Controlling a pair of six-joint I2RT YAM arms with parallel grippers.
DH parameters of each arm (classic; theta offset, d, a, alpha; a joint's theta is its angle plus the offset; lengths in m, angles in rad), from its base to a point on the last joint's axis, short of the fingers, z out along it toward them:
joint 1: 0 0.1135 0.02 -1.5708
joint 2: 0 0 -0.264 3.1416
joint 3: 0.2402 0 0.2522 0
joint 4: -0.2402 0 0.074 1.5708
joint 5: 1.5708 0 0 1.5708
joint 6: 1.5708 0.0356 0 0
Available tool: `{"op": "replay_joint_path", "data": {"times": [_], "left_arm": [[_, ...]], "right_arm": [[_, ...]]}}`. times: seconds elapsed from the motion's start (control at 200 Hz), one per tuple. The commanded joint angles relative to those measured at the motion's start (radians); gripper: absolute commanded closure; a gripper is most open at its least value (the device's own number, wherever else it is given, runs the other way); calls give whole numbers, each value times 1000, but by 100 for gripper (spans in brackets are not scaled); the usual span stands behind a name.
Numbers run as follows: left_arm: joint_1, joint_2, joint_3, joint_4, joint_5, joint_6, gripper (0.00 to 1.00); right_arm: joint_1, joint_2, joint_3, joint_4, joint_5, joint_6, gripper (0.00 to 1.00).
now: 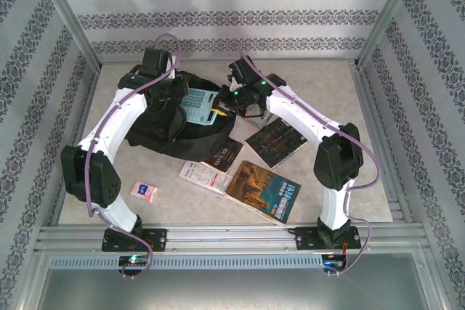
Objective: Pack the student bag
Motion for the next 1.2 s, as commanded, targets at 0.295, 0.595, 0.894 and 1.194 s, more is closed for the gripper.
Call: {"op": "replay_joint_path", "data": {"times": [0.295, 0.595, 0.894, 1.194], "left_arm": [[-9, -239, -51, 183, 97, 124, 100], [-8, -269, -128, 297, 176, 37, 100], [-7, -282, -133, 378, 200, -51, 100], [36, -264, -142, 367, 172, -28, 100]], "right_arm": [[2, -42, -156, 102, 38, 44, 100], [30, 118, 70, 155, 20, 137, 100], [65, 421, 434, 246, 16, 285, 85], [77, 399, 417, 350, 9, 161, 29]]}}
